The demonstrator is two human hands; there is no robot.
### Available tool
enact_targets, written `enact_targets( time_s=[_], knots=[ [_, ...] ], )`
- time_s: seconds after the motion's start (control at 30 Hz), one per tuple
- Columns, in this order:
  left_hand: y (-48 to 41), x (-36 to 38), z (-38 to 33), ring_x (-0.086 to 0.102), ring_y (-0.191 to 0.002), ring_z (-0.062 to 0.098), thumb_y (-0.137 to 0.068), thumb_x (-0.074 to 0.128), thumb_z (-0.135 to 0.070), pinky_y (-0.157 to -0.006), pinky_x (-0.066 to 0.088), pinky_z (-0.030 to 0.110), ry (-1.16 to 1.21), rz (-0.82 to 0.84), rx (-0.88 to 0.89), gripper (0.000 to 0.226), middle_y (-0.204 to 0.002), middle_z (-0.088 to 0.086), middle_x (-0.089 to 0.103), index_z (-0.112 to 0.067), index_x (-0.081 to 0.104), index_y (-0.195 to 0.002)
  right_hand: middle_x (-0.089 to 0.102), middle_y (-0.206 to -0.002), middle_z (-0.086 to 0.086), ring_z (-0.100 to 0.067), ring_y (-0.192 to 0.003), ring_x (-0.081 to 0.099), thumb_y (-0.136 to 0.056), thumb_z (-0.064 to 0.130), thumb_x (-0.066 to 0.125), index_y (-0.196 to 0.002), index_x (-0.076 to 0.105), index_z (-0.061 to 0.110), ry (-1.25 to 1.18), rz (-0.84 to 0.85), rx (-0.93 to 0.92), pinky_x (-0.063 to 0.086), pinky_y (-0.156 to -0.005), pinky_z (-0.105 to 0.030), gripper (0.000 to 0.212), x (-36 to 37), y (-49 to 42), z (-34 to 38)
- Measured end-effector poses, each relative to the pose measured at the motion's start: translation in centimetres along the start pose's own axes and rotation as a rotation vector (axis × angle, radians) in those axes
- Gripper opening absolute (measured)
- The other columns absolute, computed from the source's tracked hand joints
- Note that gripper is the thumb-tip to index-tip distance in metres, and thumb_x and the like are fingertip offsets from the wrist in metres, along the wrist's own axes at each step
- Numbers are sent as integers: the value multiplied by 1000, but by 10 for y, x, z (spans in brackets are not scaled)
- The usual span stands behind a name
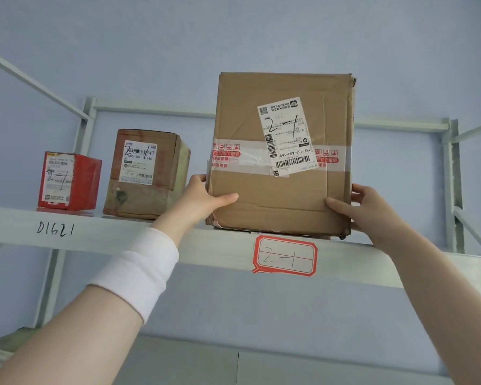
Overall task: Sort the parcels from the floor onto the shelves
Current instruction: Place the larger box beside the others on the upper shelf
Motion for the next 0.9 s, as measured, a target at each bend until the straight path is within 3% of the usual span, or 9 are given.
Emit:
enact_targets(
  time_s=[0.17, 0.27, 0.37, 0.47, 0.6, 0.7, 0.77, 0.9],
  knots=[
    [-5, -5, 3, 53, -116, 21, -69, 80, -33, -93, 47, 35, -62, 7, -45, 94, -136, 3, 49, -14, 23, -142, 60, -118, -10, -25, -104, 62, -71, 19, 79, -136, 38, 10, -6, 57, 96, 54, -82, -41, 78, -2, -3, 3],
    [-10, -4, 2, 46, -125, 25, -66, 81, -36, -105, 40, 42, -76, 46, -72, 108, -143, 6, 41, -19, 11, -146, 59, -122, -10, -26, -109, 59, -70, 18, 80, -146, 21, 18, 9, 81, 132, 52, -85, -41, 96, -3, -2, 5],
    [-13, -5, -1, 32, -137, 25, -66, 80, -41, -113, 28, 42, -111, 59, -69, 118, -153, 5, 25, -23, -1, -149, 55, -129, -7, -25, -116, 54, -68, 28, 81, -149, 8, 23, 45, 87, 144, 50, -92, -43, 109, -6, -4, 8],
    [-16, -4, -1, 31, -138, 25, -62, 81, -44, -112, 29, 44, -103, 78, -68, 121, -154, 4, 23, -26, -2, -149, 51, -134, -6, -23, -117, 54, -62, 42, 80, -150, 8, 25, 104, 97, 155, 50, -91, -43, 115, -10, -4, 12],
    [-21, -1, -4, 33, -137, 25, -66, 80, -39, -110, 30, 41, -122, 84, -42, 121, -153, 4, 27, -24, -6, -149, 54, -129, -5, -22, -111, 57, -66, 41, 79, -148, 20, 21, 178, 142, 180, 53, -83, -37, 103, -6, -4, 16],
    [-27, 1, -4, 35, -135, 24, -67, 81, -35, -108, 32, 38, -169, 84, -11, 121, -152, 4, 28, -21, -6, -150, 63, -116, -4, -20, -103, 62, -72, 33, 77, -131, 47, 15, 175, 162, 179, 55, -70, -32, 69, -2, -3, 16],
    [-32, 2, 0, 36, -135, 24, -64, 82, -36, -110, 33, 39, -197, 93, -12, 122, -152, 3, 30, -20, -4, -150, 65, -111, -4, -20, -102, 63, -74, 28, 76, -119, 55, 12, 168, 154, 176, 54, -70, -31, 52, 1, -5, 13],
    [-44, 4, 4, 46, -126, 25, -47, 86, -47, -105, 40, 42, -286, 146, -50, 126, -142, 3, 43, -17, 15, -147, 65, -111, -8, -22, -102, 62, -74, 26, 77, -115, 57, 8, 220, 158, 195, 55, -68, -31, 50, 8, -16, 9]
  ],
)
Point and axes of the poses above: each hand's wrist, its own y-axis away from the middle knuckle, its own x-axis out of the palm, z = x × y, the point moved 7 cm from there along -y, towards the middle knuckle
